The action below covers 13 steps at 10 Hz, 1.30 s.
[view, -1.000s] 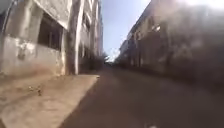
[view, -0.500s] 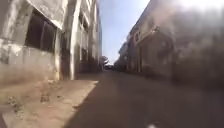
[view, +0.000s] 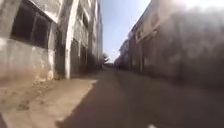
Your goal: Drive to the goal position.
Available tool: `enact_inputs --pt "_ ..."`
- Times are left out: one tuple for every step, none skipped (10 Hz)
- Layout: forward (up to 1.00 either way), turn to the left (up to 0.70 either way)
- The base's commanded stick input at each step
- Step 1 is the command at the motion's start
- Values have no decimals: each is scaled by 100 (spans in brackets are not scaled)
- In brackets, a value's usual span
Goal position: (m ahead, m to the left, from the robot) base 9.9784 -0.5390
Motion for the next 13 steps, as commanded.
enact_inputs --pt "100 0" --pt "100 0" --pt "100 0" --pt "100 0" --pt "100 0" --pt "100 0" --pt "100 0" --pt "100 0" --pt "100 0" --pt "100 0" --pt "100 0" --pt "100 0" --pt "100 0"
